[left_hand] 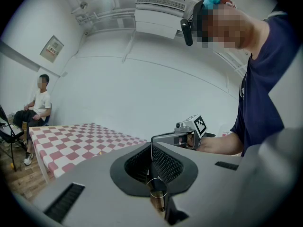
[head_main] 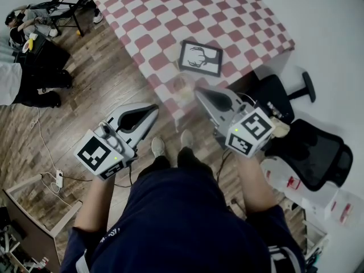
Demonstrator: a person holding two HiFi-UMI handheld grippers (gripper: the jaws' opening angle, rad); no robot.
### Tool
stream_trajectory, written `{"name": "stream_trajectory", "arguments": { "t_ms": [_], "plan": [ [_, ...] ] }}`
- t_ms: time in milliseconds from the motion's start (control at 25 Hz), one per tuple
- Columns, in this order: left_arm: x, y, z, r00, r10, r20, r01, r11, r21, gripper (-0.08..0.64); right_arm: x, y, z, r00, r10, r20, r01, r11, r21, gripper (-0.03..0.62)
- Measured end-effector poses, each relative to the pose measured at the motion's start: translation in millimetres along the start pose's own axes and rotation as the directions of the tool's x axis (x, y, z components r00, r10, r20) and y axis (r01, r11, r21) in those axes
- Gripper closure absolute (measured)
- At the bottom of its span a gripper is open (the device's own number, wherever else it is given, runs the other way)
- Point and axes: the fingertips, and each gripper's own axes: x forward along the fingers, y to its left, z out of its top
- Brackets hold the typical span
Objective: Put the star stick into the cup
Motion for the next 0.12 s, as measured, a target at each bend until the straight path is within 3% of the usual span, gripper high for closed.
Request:
{"name": "stream_trajectory", "arguments": {
  "t_ms": [120],
  "plan": [
    [2.4, -0.9, 1.3, 1.0, 0.001, 0.002, -0.001, 1.0, 0.003, 0.528, -0.3, -1.1, 1.1, 1.0, 0.004, -0.003, -0.004, 1.0, -0.005, 0.577]
  ]
}}
